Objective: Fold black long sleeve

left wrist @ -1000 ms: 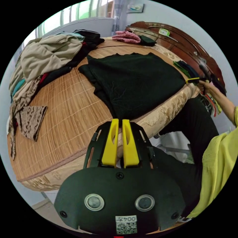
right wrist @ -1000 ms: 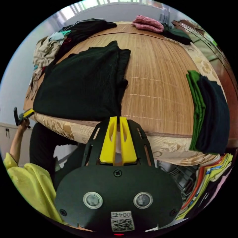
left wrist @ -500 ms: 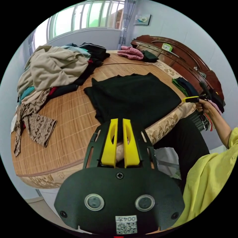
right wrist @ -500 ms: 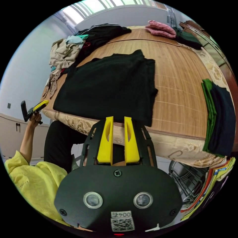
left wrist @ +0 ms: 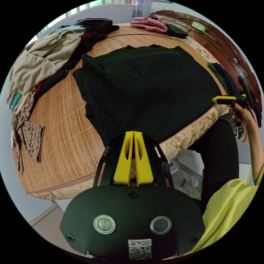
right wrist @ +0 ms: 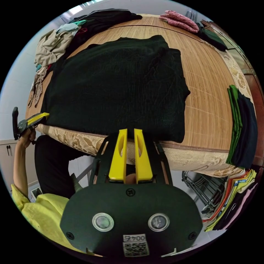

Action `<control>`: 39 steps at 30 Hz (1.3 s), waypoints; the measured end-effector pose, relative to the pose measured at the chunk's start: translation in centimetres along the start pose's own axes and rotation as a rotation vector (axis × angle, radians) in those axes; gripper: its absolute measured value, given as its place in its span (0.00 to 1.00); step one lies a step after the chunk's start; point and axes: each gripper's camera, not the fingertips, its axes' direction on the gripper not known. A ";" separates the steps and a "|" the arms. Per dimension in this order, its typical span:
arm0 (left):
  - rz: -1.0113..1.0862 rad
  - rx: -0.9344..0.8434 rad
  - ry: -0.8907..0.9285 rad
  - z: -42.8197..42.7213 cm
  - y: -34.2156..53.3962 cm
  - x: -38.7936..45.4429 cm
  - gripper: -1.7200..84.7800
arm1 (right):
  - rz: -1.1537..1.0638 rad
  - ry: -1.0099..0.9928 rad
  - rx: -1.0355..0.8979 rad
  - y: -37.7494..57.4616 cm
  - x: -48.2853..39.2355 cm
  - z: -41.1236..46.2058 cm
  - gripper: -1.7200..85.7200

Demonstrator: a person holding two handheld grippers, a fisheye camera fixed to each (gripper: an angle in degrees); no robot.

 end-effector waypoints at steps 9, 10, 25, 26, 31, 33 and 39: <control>-0.033 -0.028 0.016 -0.3 -2.3 0.6 0.02 | -0.028 0.097 -0.094 -4.5 -4.4 -1.0 0.06; -0.031 -0.030 0.009 -0.3 -2.4 0.8 0.02 | -0.032 0.100 -0.114 -5.2 -4.8 -1.1 0.06; -0.018 -0.052 -0.016 -1.0 -5.6 2.6 0.02 | -0.178 0.234 -0.186 -10.9 -11.2 -2.8 0.08; -0.021 -0.052 -0.012 -1.0 -5.8 2.6 0.02 | -0.190 0.248 -0.191 -11.1 -11.6 -2.8 0.08; -0.028 -0.062 -0.015 -1.2 -6.7 3.0 0.02 | -0.218 0.273 -0.242 -13.1 -13.0 -3.2 0.08; -0.028 -0.081 -0.023 -1.3 -7.3 3.4 0.02 | -0.194 0.262 -0.257 -13.8 -13.1 -3.4 0.08; -0.021 -0.133 -0.060 -1.4 -9.0 4.4 0.02 | -0.329 0.316 -0.275 -14.9 -14.5 -3.8 0.08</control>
